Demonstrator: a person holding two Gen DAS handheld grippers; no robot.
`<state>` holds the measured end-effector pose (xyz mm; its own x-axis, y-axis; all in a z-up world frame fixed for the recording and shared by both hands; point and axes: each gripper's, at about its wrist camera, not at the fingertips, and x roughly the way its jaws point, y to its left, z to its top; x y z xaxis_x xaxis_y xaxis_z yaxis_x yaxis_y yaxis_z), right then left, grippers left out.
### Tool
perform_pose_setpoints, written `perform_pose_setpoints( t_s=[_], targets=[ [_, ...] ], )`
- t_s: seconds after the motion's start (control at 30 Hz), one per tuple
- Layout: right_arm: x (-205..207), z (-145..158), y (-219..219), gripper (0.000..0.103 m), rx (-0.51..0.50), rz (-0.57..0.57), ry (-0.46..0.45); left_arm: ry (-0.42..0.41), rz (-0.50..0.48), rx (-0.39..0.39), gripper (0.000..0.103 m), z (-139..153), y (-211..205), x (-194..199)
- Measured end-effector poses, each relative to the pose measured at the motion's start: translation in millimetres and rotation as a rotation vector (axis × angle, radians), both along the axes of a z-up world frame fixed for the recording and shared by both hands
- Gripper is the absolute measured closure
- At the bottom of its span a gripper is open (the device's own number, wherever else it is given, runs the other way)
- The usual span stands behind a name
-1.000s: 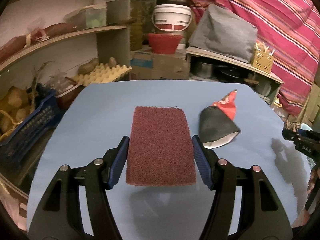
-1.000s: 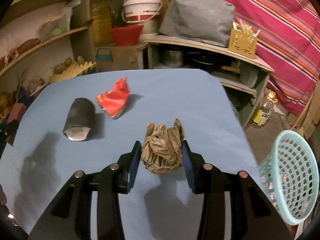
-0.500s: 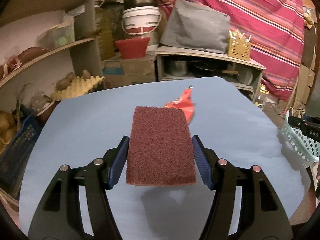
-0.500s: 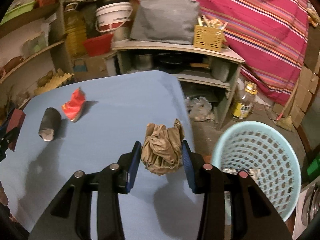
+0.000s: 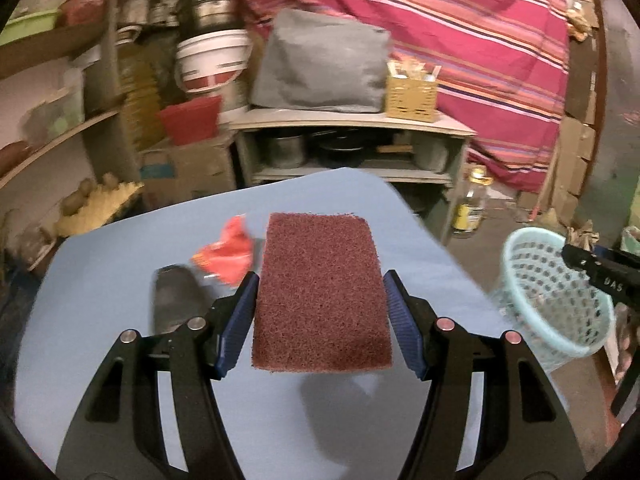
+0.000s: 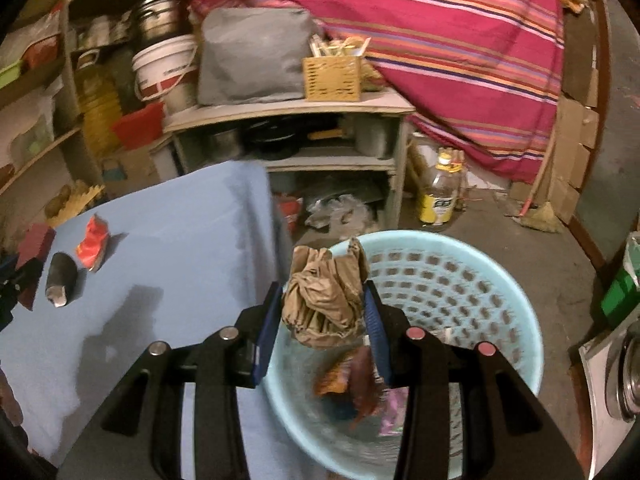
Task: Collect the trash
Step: 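Carry the maroon pad and brown paper over the basket and open both tools, then move both open tools back over the table toward the black rubber piece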
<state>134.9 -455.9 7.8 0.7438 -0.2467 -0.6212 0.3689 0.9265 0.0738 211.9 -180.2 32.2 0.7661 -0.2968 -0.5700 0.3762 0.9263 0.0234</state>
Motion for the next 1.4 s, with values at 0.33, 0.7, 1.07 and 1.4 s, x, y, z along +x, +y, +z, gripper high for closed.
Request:
perform_pose_setpoints(
  t_s=[0.33, 0.7, 1.07, 1.4],
  targets=[
    [-34, 1, -60, 0.062, -0.025, -0.111, -0.02, 0.011, -0.152, -0.015, 0.041, -11, -112, -16],
    [-58, -28, -119, 0.062, 0.08, -0.208, -0.002, 0.066, -0.312, -0.021, 0.041, -30, -217, -35],
    [-56, -36, -124, 0.062, 0.097, -0.201, 0.004, 0.048, -0.32, -0.044, 0.011, -21, -230, -40],
    [-40, -28, -101, 0.031, 0.055, -0.177, -0.018, 0.05, -0.188, -0.034, 0.006, -20, -163, -17]
  ],
)
